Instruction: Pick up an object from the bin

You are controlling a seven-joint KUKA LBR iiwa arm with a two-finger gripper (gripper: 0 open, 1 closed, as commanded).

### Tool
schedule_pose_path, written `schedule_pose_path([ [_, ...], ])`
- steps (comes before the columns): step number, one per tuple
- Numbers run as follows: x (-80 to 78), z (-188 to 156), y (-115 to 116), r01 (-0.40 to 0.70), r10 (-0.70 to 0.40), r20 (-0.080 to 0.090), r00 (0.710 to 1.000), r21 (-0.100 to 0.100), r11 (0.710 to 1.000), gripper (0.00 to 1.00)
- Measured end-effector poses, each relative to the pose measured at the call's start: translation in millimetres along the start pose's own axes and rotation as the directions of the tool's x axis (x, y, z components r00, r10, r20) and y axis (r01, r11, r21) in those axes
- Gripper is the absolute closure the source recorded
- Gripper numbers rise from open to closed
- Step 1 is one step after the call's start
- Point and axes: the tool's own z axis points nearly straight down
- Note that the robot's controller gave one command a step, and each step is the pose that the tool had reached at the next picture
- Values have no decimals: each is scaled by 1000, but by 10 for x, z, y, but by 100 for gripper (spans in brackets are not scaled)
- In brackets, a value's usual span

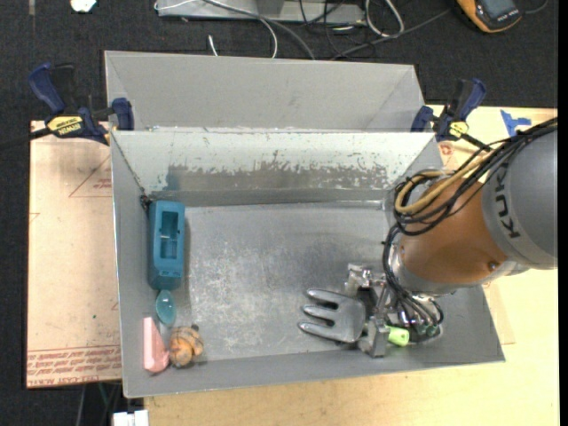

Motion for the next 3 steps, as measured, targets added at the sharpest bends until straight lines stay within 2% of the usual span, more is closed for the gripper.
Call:
schedule_pose_path([
  [1, -182, 19, -54, 106, -106, -5, 994, -4, 994, 0],
  [2, -77, -939, -178, 351, -351, -1, 936, -2, 936, 100],
  [3, -76, -938, -178, 351, -351, -1, 936, -3, 936, 100],
])
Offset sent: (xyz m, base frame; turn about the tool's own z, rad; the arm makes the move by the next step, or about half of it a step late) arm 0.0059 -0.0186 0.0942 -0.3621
